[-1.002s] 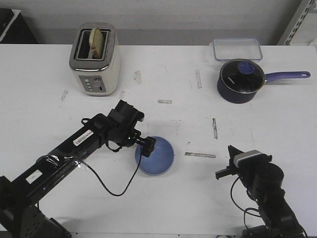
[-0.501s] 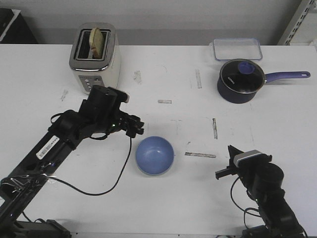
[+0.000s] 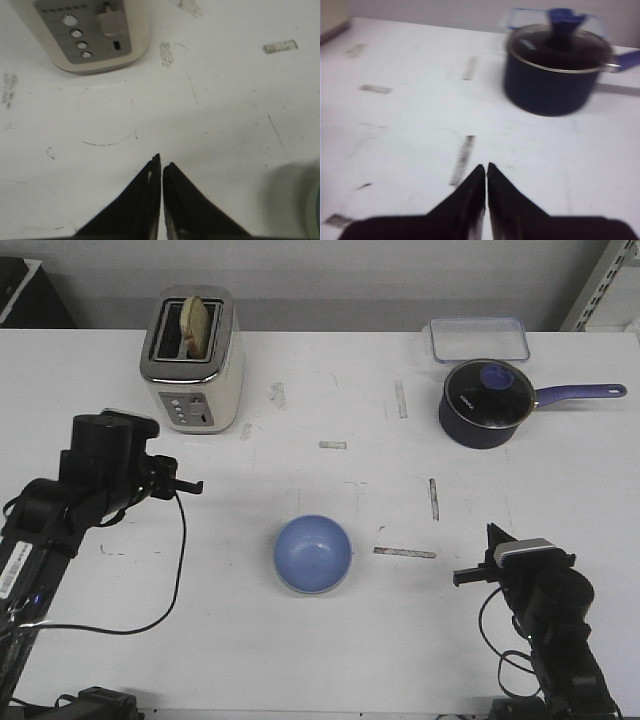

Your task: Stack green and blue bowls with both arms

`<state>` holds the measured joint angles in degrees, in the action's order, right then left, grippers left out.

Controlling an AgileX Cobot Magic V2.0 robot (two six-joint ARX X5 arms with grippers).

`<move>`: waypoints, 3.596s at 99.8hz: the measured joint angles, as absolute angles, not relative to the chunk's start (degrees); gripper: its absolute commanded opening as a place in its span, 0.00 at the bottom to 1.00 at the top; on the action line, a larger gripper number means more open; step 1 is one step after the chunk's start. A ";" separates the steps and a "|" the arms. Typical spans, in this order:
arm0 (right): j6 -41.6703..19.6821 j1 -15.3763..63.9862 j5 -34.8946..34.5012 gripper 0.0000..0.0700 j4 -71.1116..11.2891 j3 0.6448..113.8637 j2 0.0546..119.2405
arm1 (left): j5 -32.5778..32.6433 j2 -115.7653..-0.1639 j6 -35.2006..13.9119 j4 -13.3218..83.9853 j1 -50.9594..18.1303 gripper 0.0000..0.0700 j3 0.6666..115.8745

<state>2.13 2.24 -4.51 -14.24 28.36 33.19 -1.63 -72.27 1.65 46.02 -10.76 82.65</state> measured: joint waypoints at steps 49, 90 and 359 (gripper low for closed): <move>1.65 -2.02 -4.54 0.00 -14.26 28.36 29.08 | 4.34 -39.18 0.01 18.92 -3.20 0.00 45.30; 1.67 -1.98 -4.49 0.00 -14.24 28.36 26.59 | 4.40 -24.10 -0.14 17.04 -3.18 0.00 33.08; 1.65 -1.91 1.02 0.00 -8.60 24.82 21.80 | 4.19 -0.30 -0.16 -4.49 -1.89 0.00 1.96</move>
<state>1.65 -1.91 1.02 -8.60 24.82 21.80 4.19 -0.30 -0.16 -4.49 -1.89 1.96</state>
